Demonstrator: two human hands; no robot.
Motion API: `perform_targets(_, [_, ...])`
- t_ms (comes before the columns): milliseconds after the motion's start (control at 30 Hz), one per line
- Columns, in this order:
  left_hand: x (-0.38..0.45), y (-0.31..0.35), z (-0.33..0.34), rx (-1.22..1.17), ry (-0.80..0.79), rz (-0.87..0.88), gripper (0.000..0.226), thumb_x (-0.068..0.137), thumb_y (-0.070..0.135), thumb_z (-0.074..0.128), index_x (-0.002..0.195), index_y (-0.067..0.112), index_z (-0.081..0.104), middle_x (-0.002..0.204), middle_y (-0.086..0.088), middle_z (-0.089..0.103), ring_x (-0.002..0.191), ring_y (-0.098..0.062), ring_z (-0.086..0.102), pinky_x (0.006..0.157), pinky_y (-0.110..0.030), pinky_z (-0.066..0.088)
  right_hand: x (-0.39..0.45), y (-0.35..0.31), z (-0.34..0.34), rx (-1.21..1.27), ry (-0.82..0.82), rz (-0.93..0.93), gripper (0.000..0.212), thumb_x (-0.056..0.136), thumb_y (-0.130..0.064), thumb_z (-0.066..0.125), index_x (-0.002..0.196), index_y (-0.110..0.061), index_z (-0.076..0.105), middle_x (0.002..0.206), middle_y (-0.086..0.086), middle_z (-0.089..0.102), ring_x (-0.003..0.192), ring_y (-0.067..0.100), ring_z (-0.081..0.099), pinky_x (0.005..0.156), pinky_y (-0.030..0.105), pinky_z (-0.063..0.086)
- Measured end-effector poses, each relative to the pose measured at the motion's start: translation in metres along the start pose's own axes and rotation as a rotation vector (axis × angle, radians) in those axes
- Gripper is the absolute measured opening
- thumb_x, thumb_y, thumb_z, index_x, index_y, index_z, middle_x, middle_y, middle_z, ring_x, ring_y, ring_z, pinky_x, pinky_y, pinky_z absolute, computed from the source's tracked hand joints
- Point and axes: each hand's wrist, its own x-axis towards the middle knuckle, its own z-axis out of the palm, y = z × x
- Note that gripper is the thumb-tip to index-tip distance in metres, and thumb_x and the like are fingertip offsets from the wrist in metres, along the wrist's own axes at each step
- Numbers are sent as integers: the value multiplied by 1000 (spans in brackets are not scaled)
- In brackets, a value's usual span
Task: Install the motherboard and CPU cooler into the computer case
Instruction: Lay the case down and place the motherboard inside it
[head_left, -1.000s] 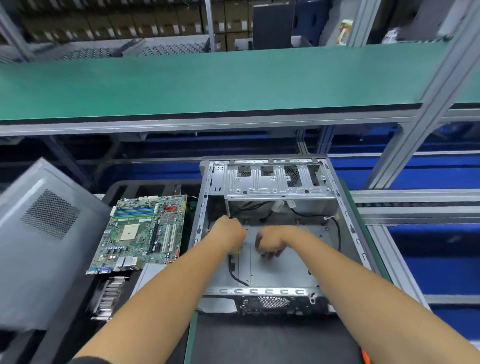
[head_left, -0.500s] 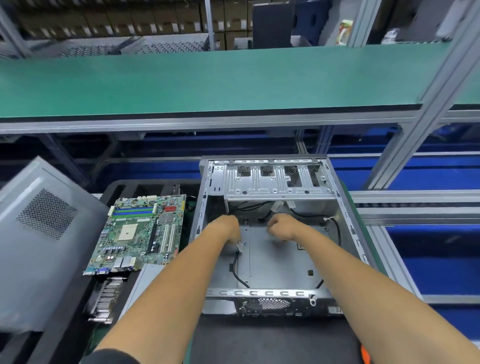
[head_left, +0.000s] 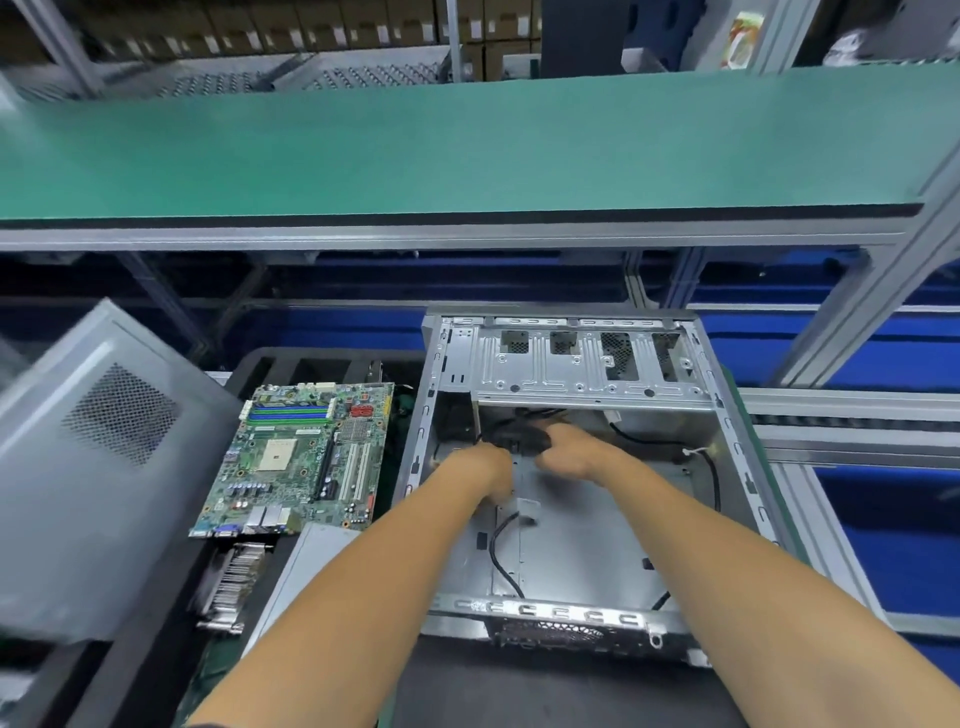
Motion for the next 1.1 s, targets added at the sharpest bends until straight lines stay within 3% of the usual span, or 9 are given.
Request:
perform_targets(100, [-2, 1, 1, -12, 13, 71, 23, 89, 1, 41, 105, -1, 57, 110, -18, 59, 80, -27, 52, 63, -32, 41, 1, -5, 4, -63, 41, -13, 35, 90, -7, 48, 123, -5, 59, 126, 14, 59, 112, 29, 55, 85, 27, 45])
perform_targets(200, [-1, 0, 8, -22, 37, 129, 25, 91, 6, 41, 105, 2, 61, 110, -17, 61, 85, -28, 54, 66, -32, 41, -2, -4, 4, -38, 92, -28, 30, 87, 0, 46, 101, -7, 71, 113, 10, 69, 106, 26, 61, 89, 30, 49])
perform_targets(333, [-4, 3, 15, -41, 85, 196, 25, 92, 10, 43, 104, 5, 64, 110, -16, 63, 91, -29, 55, 71, -30, 40, -14, 1, 0, -185, -76, -7, 21, 84, -3, 54, 91, 1, 73, 91, 15, 71, 83, 29, 64, 70, 31, 51])
perform_targets(467, [-10, 8, 15, -91, 133, 257, 27, 93, 15, 41, 106, 7, 64, 111, -14, 63, 99, -32, 57, 74, -30, 42, -29, -1, -5, -307, -173, 4, 13, 84, -4, 53, 77, -7, 64, 74, 14, 59, 54, 22, 49, 58, 29, 44])
perform_targets(633, [-23, 15, 4, -309, 145, 310, 16, 89, 18, 48, 91, 9, 61, 91, -13, 70, 66, -22, 60, 58, -25, 45, -40, -22, -7, -317, -236, -17, 25, 88, -1, 45, 81, -8, 68, 66, 4, 63, 50, 12, 53, 51, 22, 45])
perform_targets(767, [-42, -3, -9, -449, 163, 358, 14, 85, 17, 56, 72, 20, 61, 72, -2, 64, 53, -11, 56, 46, -16, 41, -45, -45, -12, -300, -239, -56, 29, 88, -2, 44, 72, -14, 65, 72, 3, 67, 60, 14, 60, 56, 22, 48])
perform_targets(967, [-99, -66, -40, -1146, 19, 567, 20, 90, 22, 58, 73, 15, 65, 57, 4, 55, 45, -7, 45, 42, -14, 35, -56, -73, -15, -190, -217, -89, 19, 93, -7, 51, 79, -11, 63, 75, 6, 69, 64, 17, 63, 55, 22, 45])
perform_targets(1033, [-110, -91, -46, -1369, 145, 559, 25, 90, 25, 57, 67, 16, 61, 53, 5, 49, 42, -6, 41, 40, -13, 30, -58, -92, -14, -185, -207, -127, 18, 93, -8, 52, 79, -9, 63, 73, 7, 69, 60, 15, 63, 55, 22, 47])
perform_targets(1100, [-112, -114, -43, -1470, 350, 379, 29, 88, 28, 57, 62, 17, 57, 51, 5, 45, 43, -8, 38, 38, -14, 29, -60, -115, -10, -154, -128, -189, 20, 91, -7, 51, 75, -6, 64, 67, 7, 68, 52, 15, 62, 55, 25, 50])
